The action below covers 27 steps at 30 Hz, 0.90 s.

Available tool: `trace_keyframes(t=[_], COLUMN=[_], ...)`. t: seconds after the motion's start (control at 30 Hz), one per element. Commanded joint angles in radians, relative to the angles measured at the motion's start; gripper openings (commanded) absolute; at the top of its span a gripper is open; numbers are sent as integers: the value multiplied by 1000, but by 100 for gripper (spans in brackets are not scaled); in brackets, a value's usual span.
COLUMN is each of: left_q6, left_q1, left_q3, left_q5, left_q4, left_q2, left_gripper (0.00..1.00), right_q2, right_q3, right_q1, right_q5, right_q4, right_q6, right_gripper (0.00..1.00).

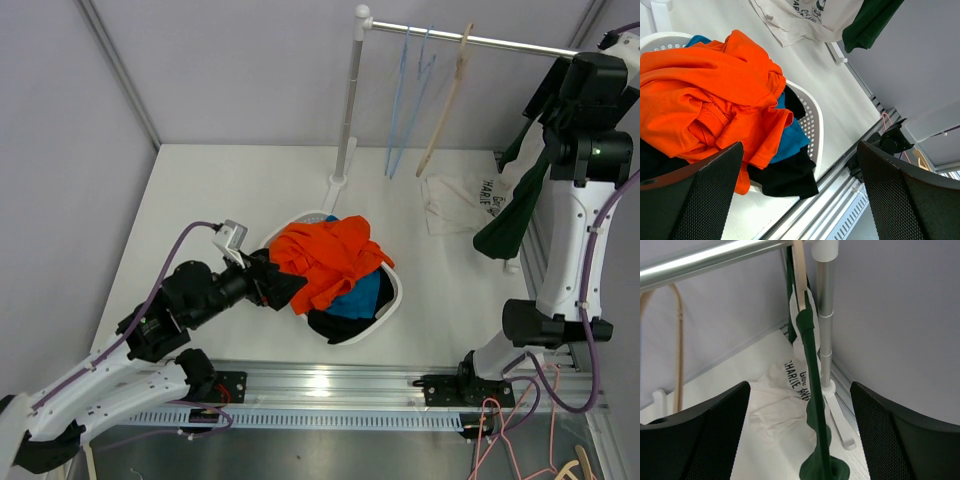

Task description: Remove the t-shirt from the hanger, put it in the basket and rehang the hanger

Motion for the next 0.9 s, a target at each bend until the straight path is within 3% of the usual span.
trace_keyframes(t=[0.0,0.43,0.87], left_q6=[8,20,57], left_q1=[-5,-4,18], left_q3=[-5,-122,-157], left_q5=[17,-53,-90], left_q4=[36,156,228], left_q2=[13,7,55], left_gripper=[100,100,99], right_q2=[55,186,292], right_q3=[57,73,115], right_q1=[-42,-102,-140], right_q5=[-30,-9,-35], right_q4=[-26,203,267], right_q6=[8,-21,-27], right_gripper=[85,84,76])
